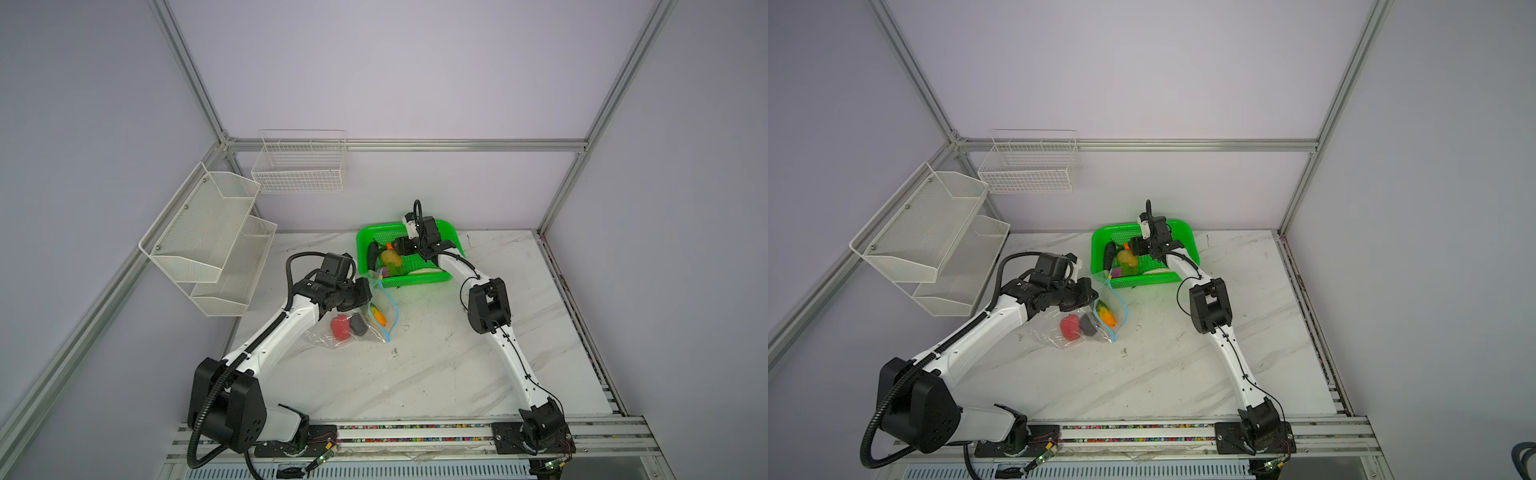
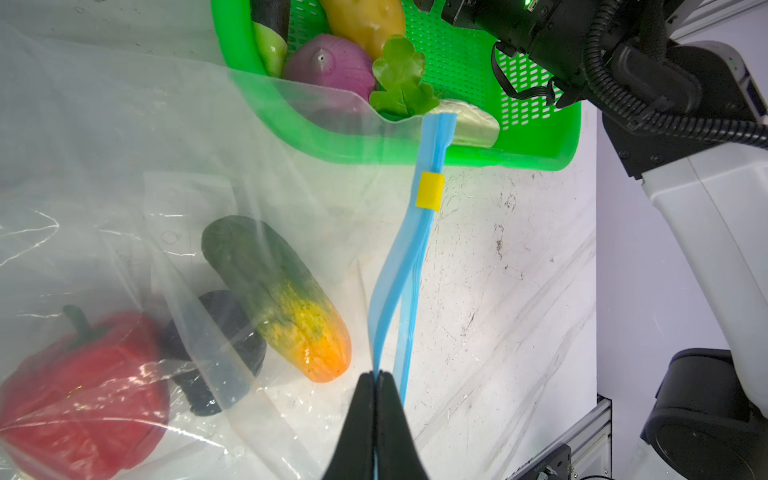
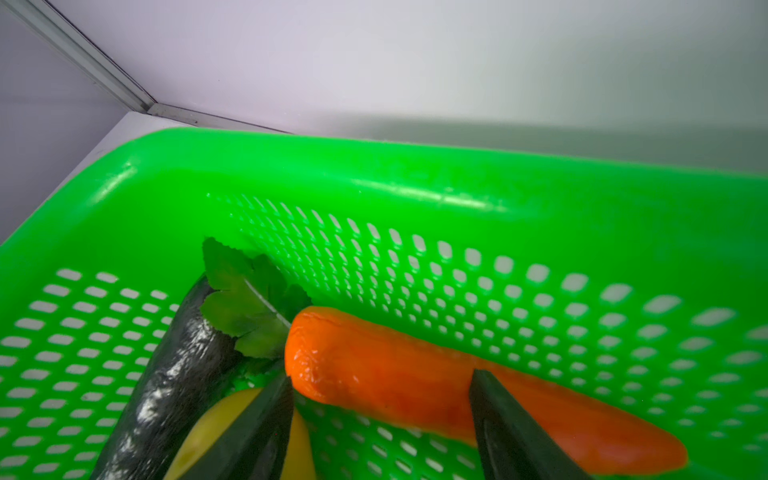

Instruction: Place the food in the zip-top bag and seal the zipper

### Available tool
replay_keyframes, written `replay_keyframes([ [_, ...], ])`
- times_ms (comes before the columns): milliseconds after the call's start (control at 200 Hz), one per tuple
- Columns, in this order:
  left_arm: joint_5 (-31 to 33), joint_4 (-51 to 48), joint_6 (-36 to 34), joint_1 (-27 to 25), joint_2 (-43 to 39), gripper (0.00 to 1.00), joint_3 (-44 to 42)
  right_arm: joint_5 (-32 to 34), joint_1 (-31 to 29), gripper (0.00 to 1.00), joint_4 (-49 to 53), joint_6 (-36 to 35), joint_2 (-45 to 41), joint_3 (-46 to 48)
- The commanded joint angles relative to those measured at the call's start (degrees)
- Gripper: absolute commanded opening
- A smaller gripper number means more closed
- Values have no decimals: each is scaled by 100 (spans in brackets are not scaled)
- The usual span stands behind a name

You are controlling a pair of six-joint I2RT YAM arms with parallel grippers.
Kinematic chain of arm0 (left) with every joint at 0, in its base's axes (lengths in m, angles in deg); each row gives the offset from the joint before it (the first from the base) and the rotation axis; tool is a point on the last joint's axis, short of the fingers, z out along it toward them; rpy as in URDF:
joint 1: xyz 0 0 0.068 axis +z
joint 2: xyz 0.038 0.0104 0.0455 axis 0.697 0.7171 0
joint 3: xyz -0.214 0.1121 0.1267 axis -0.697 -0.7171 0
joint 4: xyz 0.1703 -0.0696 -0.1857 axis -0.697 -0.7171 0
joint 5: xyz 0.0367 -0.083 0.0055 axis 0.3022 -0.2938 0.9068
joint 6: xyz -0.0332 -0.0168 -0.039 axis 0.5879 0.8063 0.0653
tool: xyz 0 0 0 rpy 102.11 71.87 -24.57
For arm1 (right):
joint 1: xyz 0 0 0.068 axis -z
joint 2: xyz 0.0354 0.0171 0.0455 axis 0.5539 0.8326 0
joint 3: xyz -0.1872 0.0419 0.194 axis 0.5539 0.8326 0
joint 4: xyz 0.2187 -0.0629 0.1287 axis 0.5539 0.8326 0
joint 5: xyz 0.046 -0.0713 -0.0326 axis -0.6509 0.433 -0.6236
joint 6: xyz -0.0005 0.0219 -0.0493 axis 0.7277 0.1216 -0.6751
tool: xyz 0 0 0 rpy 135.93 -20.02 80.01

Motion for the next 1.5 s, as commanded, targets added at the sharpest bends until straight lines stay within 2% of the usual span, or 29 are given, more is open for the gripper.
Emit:
replay_keyframes([
  [0, -130, 1, -82, 42, -38, 0, 422, -151, 50, 71, -36, 139, 112, -28],
  [230, -161, 1, -72, 41, -77, 0, 385, 40, 58, 71, 385, -15, 3, 121],
  [485, -170, 7, -64, 36, -108, 0, 369, 88, 66, 66, 990, -268, -182, 197],
  [850, -201, 44, -55, 42, -26, 0, 367, 275, 58, 65, 1608, -841, -1073, 546],
  [990, -211, 70, -46, 39, 12, 0, 370, 520, 92, 70, 1549, -1058, -1186, 546],
  [1175, -208, 89, -46, 36, 31, 0, 351, 611, 146, 75, 1338, -1135, -817, 161],
  [1495, -248, 89, -58, 34, 77, 0, 378, 213, 318, 81, 694, -781, -323, -121],
])
